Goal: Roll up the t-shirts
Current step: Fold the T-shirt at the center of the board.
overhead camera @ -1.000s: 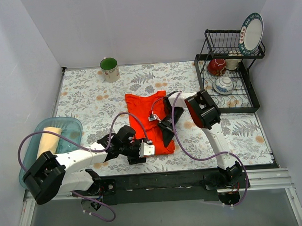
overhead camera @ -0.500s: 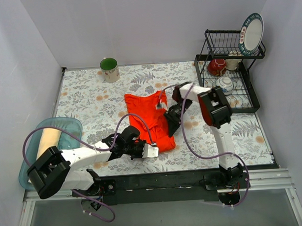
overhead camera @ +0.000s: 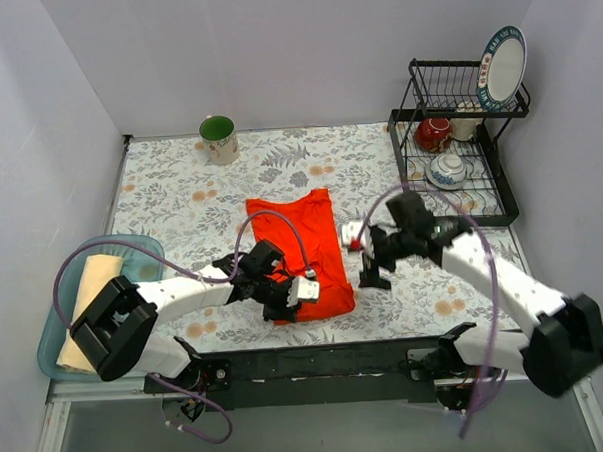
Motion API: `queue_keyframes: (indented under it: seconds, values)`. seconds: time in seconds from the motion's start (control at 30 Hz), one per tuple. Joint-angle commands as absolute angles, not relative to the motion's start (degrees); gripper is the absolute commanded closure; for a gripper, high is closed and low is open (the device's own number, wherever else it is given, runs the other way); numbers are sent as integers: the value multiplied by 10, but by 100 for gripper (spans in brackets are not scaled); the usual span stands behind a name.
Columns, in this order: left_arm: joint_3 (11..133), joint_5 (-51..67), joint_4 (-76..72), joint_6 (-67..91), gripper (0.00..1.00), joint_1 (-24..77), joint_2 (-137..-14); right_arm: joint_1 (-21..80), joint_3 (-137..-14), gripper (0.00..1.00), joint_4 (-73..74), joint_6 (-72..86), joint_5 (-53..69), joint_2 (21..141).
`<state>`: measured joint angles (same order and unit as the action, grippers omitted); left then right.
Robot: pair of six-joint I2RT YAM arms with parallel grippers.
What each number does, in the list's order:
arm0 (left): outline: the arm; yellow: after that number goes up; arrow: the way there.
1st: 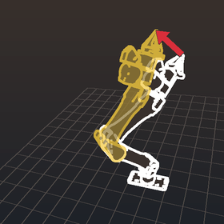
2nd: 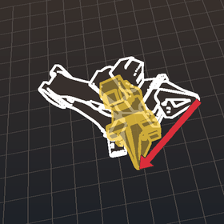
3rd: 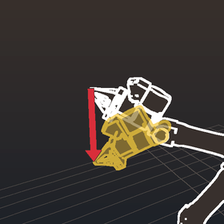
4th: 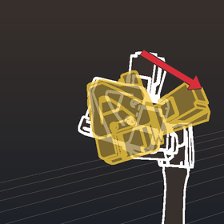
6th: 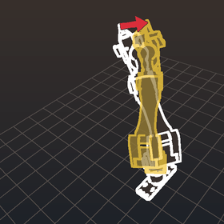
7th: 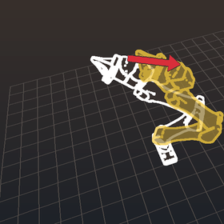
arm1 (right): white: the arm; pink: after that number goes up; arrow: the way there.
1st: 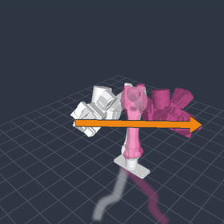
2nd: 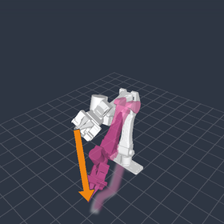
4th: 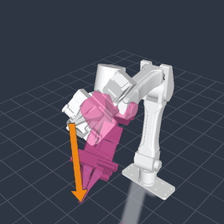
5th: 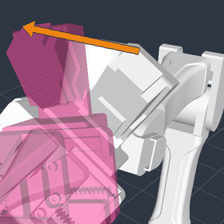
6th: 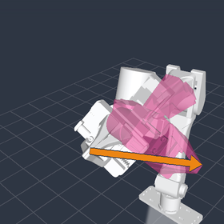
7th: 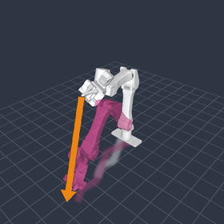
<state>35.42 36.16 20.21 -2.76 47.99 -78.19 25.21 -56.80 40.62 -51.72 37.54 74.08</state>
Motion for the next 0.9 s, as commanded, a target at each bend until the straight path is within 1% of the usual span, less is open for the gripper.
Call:
queue_keyframes:
  seconds: [0.0,0.03,0.1,0.13,0.17,0.27,0.33,0.47,0.8,0.87]
  values:
    - [384,470,250,20,92,443,-803,372,-374,1,139,-462,261,555]
    - [395,479,257,23,92,439,-809,390,-329,1,121,-460,245,502]
    - [411,501,288,18,92,423,-838,436,-305,2,115,-470,248,475]
    - [426,521,306,17,92,418,-849,451,-296,2,131,-477,250,469]
    - [431,530,310,16,92,412,-855,480,-294,4,132,-481,247,469]
    - [444,540,311,12,92,403,-870,519,-282,8,108,-477,224,484]
    - [452,546,312,13,92,399,-884,530,-278,10,90,-475,224,503]
    - [478,562,319,16,92,386,-910,558,-280,18,78,-493,239,543]
    - [491,574,334,15,92,371,-911,575,-229,22,-17,-474,186,604]
    - [490,575,337,13,92,370,-910,577,-221,26,-32,-469,174,614]
